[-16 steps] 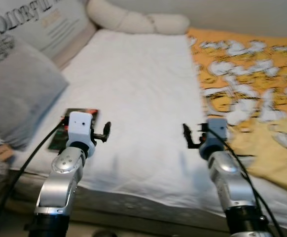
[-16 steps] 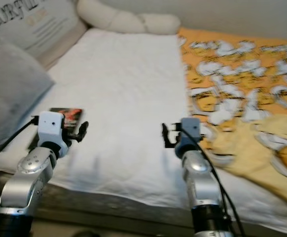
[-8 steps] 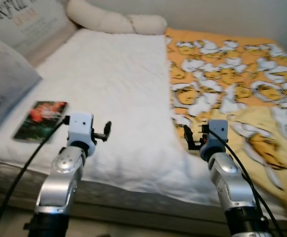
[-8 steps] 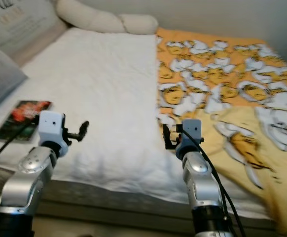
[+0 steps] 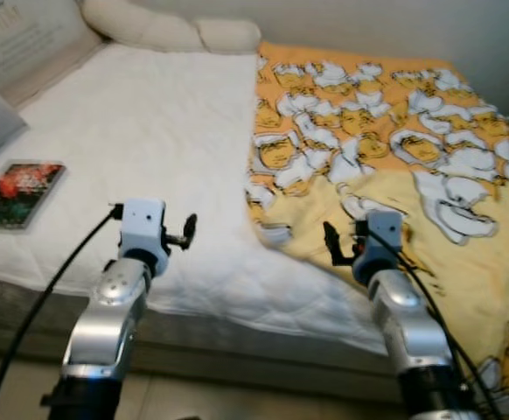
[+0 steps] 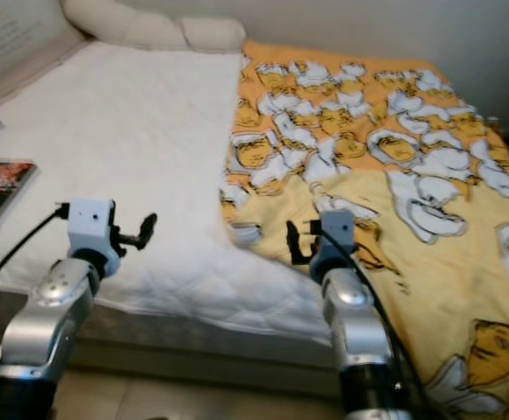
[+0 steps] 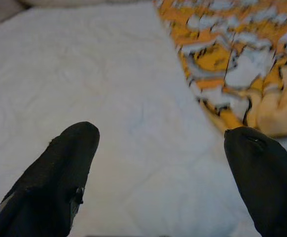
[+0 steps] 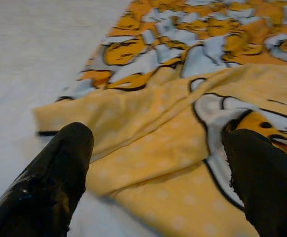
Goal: Clean up the room
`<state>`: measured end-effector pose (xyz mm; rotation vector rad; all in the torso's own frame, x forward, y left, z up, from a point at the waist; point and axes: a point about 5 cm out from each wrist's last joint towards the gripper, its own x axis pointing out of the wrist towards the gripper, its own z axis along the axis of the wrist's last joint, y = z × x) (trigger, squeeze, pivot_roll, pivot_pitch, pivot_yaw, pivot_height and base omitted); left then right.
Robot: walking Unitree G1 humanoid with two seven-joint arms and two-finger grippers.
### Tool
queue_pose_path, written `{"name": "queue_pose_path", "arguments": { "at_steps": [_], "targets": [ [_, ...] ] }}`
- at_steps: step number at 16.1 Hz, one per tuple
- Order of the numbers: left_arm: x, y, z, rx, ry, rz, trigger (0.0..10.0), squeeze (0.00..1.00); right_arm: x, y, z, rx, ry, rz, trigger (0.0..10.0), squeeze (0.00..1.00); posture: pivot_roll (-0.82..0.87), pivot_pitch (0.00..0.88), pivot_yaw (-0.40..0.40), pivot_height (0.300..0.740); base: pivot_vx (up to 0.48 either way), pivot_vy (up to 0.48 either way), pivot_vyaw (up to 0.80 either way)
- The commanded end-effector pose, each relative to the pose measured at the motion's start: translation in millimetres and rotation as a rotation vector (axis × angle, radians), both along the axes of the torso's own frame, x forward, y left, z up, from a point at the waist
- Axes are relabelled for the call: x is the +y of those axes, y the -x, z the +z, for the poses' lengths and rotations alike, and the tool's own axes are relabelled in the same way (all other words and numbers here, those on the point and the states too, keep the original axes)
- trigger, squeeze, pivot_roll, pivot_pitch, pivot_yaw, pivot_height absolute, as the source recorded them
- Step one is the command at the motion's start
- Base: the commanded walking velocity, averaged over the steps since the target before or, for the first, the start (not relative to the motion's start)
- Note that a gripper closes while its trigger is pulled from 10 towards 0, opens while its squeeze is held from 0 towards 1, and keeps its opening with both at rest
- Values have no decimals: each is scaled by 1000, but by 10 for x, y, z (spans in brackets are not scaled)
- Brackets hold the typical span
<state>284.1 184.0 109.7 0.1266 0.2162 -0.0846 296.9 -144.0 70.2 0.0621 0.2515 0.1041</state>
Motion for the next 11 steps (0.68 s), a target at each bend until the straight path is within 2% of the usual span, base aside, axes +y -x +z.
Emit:
{"name": "queue_pose_path", "arguments": {
  "at_steps": [1, 11],
  "targets": [
    [-17, -17, 38, -14, -1, -8, 10000, 231, -1, -24, 48, -19, 7, 7, 10000, 1000, 16, 0, -21, 740, 0, -412, 456],
    [-22, -17, 36, -12, -2, -15, 10000, 231, 3, -23, 47, -18, 9, 8, 10000, 1000, 18, 0, -20, 740, 0, -415, 767]
  ]
}}
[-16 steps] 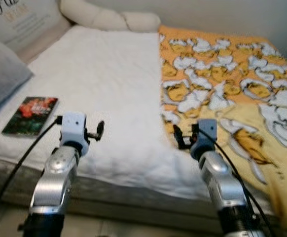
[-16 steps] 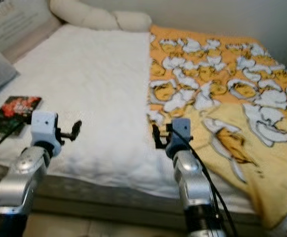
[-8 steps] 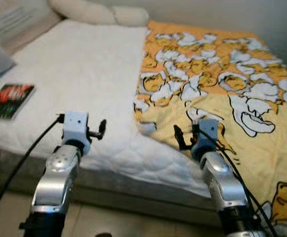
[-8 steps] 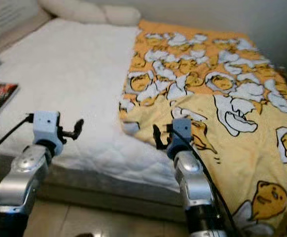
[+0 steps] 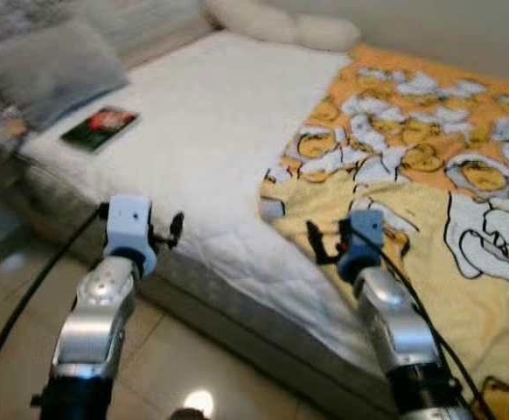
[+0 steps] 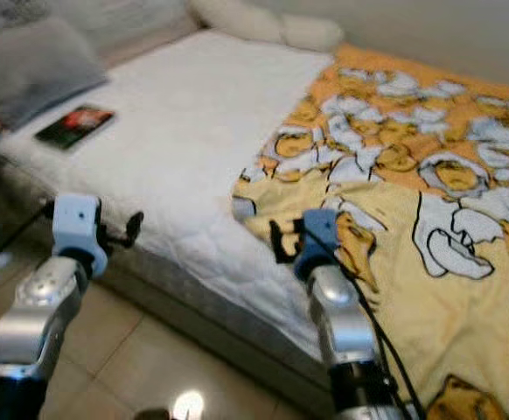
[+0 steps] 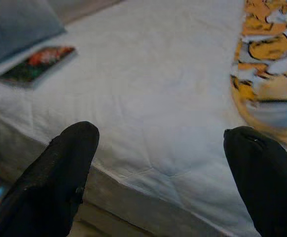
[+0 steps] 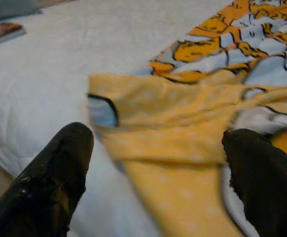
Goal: Clean up the room
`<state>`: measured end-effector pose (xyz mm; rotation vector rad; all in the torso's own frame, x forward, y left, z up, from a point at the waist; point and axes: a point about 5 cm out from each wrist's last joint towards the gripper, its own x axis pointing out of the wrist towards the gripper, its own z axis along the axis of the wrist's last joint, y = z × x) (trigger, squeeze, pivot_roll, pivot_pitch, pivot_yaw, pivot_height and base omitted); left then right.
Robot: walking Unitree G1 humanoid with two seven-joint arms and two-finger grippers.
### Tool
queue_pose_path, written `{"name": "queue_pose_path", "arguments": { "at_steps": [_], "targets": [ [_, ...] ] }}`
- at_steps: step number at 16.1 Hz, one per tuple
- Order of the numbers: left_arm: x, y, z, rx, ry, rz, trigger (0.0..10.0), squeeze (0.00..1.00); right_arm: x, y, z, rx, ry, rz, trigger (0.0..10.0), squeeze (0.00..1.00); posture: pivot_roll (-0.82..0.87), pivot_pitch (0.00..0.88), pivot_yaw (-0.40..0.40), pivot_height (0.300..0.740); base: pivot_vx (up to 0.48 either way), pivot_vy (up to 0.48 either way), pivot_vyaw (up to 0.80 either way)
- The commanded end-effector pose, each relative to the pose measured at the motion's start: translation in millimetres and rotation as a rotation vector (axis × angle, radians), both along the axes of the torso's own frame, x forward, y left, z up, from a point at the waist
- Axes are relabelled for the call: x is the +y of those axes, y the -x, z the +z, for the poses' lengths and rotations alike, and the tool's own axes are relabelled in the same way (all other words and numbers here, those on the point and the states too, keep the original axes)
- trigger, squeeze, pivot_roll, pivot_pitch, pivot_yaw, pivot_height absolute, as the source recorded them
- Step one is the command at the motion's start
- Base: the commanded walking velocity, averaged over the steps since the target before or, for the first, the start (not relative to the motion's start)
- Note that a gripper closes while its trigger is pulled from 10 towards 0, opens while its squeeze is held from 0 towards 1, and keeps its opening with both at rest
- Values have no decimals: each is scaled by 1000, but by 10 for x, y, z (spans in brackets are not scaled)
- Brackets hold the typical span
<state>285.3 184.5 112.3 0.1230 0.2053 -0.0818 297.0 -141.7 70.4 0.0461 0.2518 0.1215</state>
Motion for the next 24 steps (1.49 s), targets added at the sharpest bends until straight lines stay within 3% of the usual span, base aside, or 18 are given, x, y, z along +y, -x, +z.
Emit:
{"name": "queue_pose_path", "arguments": {
  "at_steps": [1, 17, 20, 22, 24],
  "targets": [
    [-28, -5, 12, -1, -6, -18, 10000, 231, -22, -23, 45, -17, -4, -12, 10000, 1000, 18, 0, -20, 740, 0, -416, 769],
    [-28, 3, 14, 0, -10, -27, 10000, 224, -26, -8, 10, 4, -20, -31, 10000, 1000, 22, 0, -22, 740, 0, -388, 0],
    [-66, 22, 8, 1, -10, -72, 10000, 208, -10, -7, 18, -1, -27, -22, 10000, 1000, 24, 0, -23, 740, 0, 0, 0],
    [-75, 93, -52, 29, -76, -129, 10000, 212, 17, 17, 36, -9, -54, -9, 10000, 1000, 25, 0, -27, 740, 0, 0, 0],
    [-50, 175, -97, 64, -113, -201, 10000, 220, -68, 33, 15, 4, -88, -60, 10000, 1000, 20, 0, -23, 740, 0, 0, 0]
  ]
}}
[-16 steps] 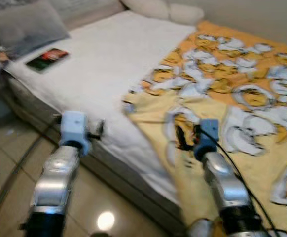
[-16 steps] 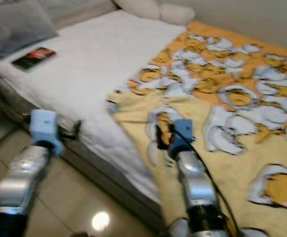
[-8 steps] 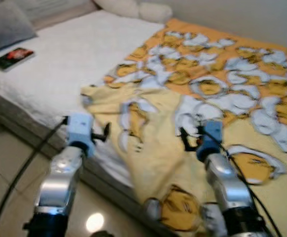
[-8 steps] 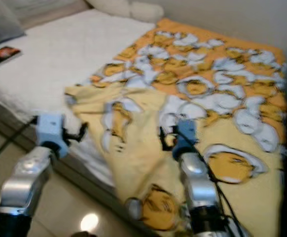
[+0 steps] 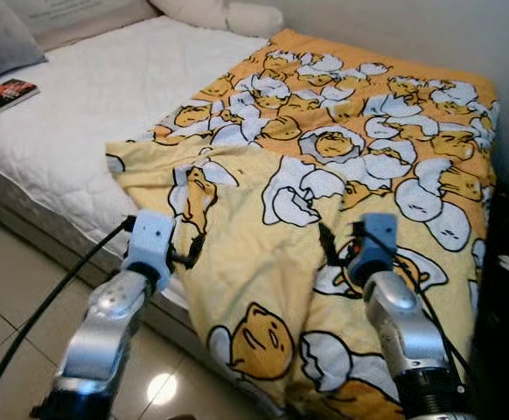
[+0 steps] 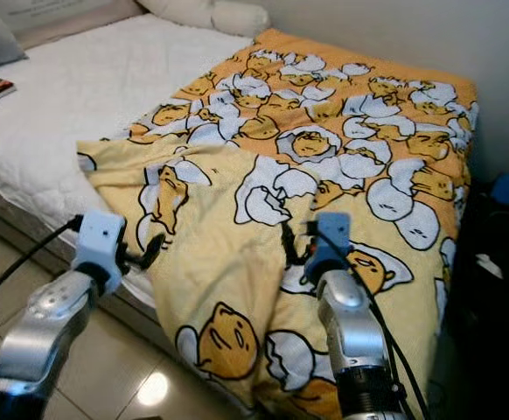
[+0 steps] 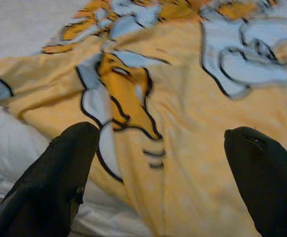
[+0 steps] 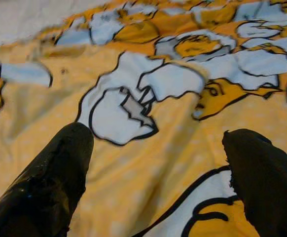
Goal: Clean up the room
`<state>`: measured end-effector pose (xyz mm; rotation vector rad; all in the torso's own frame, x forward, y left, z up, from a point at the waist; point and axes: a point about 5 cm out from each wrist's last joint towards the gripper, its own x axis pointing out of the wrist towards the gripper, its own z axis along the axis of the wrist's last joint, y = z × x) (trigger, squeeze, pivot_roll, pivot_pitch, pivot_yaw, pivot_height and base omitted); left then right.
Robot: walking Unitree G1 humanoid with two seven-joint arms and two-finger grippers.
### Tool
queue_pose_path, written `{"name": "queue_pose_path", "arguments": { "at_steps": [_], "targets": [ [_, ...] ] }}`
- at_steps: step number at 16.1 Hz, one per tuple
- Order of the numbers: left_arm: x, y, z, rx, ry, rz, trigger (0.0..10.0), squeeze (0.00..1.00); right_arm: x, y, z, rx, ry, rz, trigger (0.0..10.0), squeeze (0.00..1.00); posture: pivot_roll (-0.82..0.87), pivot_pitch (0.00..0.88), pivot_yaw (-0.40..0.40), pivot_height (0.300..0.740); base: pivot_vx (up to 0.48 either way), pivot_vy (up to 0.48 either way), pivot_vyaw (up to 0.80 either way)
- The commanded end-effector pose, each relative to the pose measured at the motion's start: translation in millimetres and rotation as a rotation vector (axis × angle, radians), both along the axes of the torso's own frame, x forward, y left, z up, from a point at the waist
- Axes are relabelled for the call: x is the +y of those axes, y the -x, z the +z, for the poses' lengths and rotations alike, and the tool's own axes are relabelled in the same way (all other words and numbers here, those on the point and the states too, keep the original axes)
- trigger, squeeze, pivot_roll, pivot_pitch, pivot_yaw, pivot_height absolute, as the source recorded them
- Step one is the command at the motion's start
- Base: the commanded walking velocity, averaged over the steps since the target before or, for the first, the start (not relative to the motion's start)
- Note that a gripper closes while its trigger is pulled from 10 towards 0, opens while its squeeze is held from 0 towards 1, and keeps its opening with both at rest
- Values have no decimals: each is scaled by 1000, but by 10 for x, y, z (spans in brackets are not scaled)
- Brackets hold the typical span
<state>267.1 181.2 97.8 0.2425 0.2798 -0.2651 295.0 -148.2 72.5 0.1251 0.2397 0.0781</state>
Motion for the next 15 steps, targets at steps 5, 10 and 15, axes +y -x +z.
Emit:
{"name": "queue_pose_path", "arguments": {
  "at_steps": [5, 10, 15],
  "targets": [
    [-69, 142, 47, 26, 4, -187, 10000, 212, -106, -186, -240, 191, -15, -39, 10000, 0, 13, 0, -20, 740, 0, 0, 0],
    [-89, 377, 81, 133, 18, -444, 10000, 220, -150, -428, -282, 312, -114, -69, 10000, 0, 46, 0, -31, 740, 0, 0, 0],
    [-45, 559, 42, 227, 23, -545, 10000, 208, -66, -373, -437, 417, -274, -110, 10000, 0, 66, 0, -52, 740, 0, 0, 0]
  ]
}}
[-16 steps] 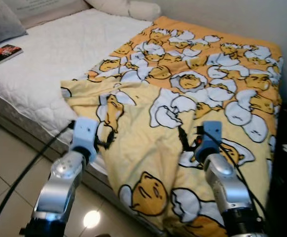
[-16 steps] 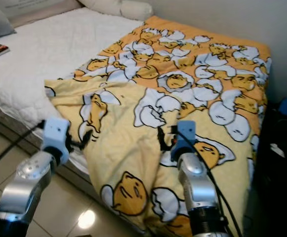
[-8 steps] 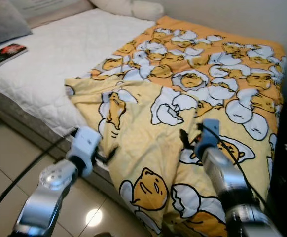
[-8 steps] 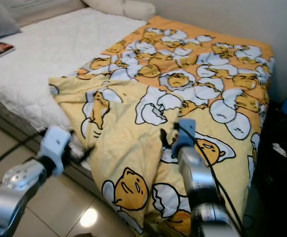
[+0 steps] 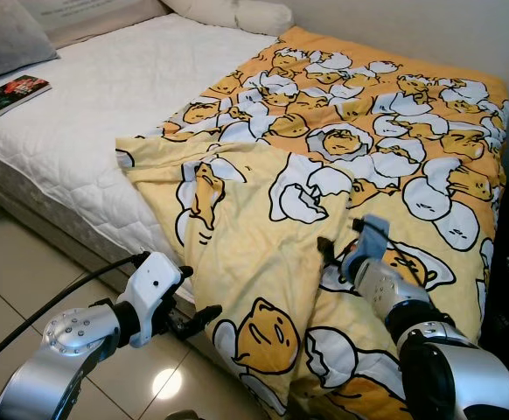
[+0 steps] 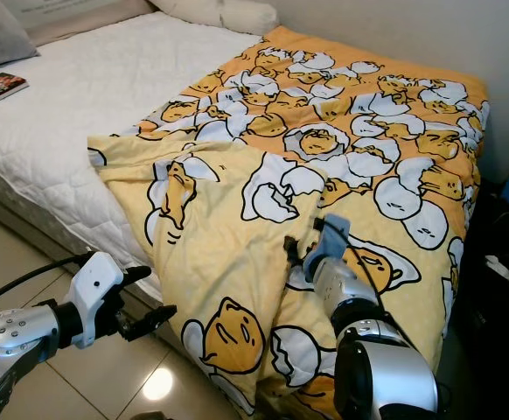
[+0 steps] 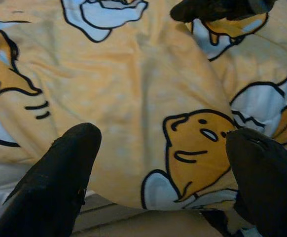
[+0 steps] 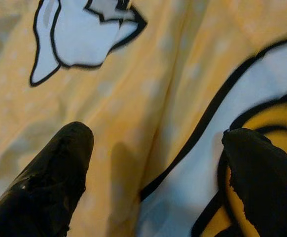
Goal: Clean up the room
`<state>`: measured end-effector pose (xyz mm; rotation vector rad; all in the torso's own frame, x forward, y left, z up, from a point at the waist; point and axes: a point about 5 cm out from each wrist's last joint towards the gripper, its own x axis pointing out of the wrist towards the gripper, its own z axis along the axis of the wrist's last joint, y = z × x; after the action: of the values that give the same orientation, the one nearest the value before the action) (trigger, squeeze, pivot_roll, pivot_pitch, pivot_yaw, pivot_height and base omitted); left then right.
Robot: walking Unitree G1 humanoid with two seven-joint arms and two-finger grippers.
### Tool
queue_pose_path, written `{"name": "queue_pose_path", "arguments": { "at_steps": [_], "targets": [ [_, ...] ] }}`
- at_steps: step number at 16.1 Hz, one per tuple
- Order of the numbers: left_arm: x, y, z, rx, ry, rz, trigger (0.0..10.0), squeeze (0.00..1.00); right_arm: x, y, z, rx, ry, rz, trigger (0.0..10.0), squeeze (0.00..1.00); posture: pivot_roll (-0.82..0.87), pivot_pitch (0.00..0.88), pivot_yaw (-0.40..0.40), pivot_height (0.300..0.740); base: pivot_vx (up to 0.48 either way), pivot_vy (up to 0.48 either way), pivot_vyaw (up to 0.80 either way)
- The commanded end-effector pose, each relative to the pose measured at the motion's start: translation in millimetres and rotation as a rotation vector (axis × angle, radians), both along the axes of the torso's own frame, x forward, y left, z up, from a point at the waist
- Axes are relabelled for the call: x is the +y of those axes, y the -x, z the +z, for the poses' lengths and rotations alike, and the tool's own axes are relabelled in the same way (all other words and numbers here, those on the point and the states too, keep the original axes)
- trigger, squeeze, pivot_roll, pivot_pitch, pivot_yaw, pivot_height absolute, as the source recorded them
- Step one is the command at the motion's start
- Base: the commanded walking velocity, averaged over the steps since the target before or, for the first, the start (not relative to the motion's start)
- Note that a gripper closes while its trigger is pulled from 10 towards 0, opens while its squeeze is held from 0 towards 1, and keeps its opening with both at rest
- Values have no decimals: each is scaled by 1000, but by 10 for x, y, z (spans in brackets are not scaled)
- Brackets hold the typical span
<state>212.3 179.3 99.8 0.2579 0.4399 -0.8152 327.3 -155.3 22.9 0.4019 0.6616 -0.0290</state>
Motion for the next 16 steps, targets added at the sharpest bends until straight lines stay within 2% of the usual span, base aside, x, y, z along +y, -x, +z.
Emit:
{"name": "queue_pose_path", "arguments": {
  "at_steps": [1, 3, 5, 6, 7, 8, 9, 10, 13, 15, 16],
  "targets": [
    [-16, 34, 19, 0, 4, -27, 10000, 212, 40, -16, 11, -1, -62, -18, 10000, 0, 76, 0, -64, 740, 0, 0, 0],
    [33, 63, -125, 26, -2, -27, 10000, 212, 88, 30, -46, 28, -111, -30, 10000, 0, 89, 0, -77, 740, 0, 0, 0],
    [115, 65, -292, 51, -18, -17, 10000, 212, 129, 70, -95, 46, -112, -16, 10000, 0, 99, 0, -82, 740, 0, 0, 0],
    [165, 70, -373, 61, -26, -11, 10000, 212, 149, 90, -117, 52, -123, -16, 9176, 0, 103, 0, -84, 740, 0, 0, 0],
    [190, 72, -408, 67, -30, -8, 10000, 212, 161, 96, -123, 52, -135, -16, 4745, 0, 103, 0, -84, 740, 0, 0, 0],
    [230, 76, -453, 71, -35, -7, 10000, 220, 192, 99, -125, 48, -158, -15, 2000, 0, 109, 0, -86, 740, 0, 0, 0],
    [273, 77, -488, 69, -39, -7, 10000, 212, 245, 86, -108, 37, -188, -10, 471, 0, 112, 0, -87, 740, 0, 0, 0],
    [282, 77, -495, 70, -40, -6, 10000, 220, 260, 80, -100, 34, -198, -10, 118, 0, 112, 0, -87, 740, 0, 0, 0],
    [327, 54, -536, 39, -39, 2, 10000, 212, 322, 55, -65, 16, -249, 1, 0, 0, 113, 0, -87, 740, 0, 0, 0],
    [355, 12, -480, -14, -20, 34, 10000, 212, 343, 45, -49, 6, -272, 10, 0, 0, 115, 0, -88, 740, 0, 0, 0],
    [325, -2, -345, -42, -5, 27, 10000, 212, 351, 38, -37, -1, -284, 20, 0, 0, 115, 0, -90, 740, 0, 0, 0]
  ]
}}
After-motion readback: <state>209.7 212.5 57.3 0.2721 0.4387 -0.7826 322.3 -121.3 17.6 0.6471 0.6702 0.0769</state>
